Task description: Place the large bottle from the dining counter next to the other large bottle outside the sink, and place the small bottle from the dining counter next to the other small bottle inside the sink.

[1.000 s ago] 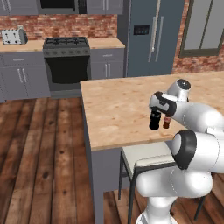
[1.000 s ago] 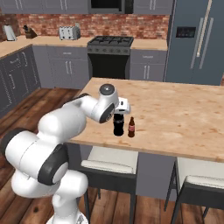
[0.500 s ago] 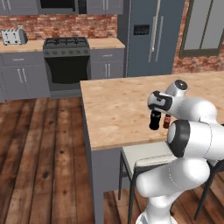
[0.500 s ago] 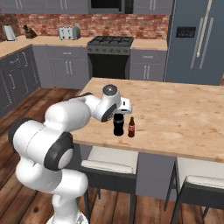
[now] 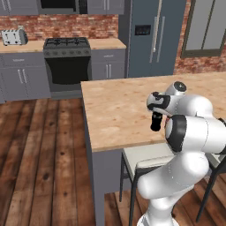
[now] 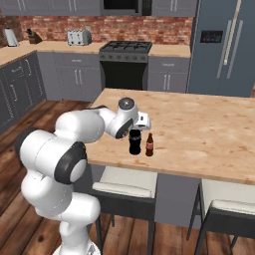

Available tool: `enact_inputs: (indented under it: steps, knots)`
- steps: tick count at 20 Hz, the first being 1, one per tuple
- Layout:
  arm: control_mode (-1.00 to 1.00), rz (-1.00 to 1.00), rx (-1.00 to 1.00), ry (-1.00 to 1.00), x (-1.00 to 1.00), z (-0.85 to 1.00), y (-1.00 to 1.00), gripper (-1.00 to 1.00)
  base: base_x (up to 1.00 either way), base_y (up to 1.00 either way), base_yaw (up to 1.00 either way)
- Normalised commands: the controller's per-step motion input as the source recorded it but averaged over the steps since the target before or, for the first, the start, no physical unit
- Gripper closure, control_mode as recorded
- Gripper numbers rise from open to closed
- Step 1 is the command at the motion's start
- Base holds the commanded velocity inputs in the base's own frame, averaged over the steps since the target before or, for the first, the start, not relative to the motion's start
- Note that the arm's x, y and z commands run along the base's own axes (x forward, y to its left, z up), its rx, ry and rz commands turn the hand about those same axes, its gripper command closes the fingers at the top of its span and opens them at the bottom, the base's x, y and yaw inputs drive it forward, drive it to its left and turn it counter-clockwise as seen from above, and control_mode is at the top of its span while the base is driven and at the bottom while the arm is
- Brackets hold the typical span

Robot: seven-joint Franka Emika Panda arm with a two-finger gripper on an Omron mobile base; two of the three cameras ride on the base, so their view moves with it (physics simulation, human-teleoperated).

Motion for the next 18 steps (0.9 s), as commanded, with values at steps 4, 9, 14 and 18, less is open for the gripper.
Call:
enact_inputs:
  steps: [4,9,14,18]
  knots:
    - [-1.00,0.00,0.00,0.00,0.15,-0.10,-0.01,-1.00,0.00,0.00,0.00]
    - [-1.00,0.00,0.00,0.00,0.13,-0.08,-0.02,-1.00,0.00,0.00,0.00]
    - [-1.00,0.00,0.00,0.00,0.14,-0.07,-0.03,-1.00,0.00,0.00,0.00]
    - [-1.00,0.00,0.00,0.00,0.13,-0.06,-0.03,-1.00,0.00,0.00,0.00]
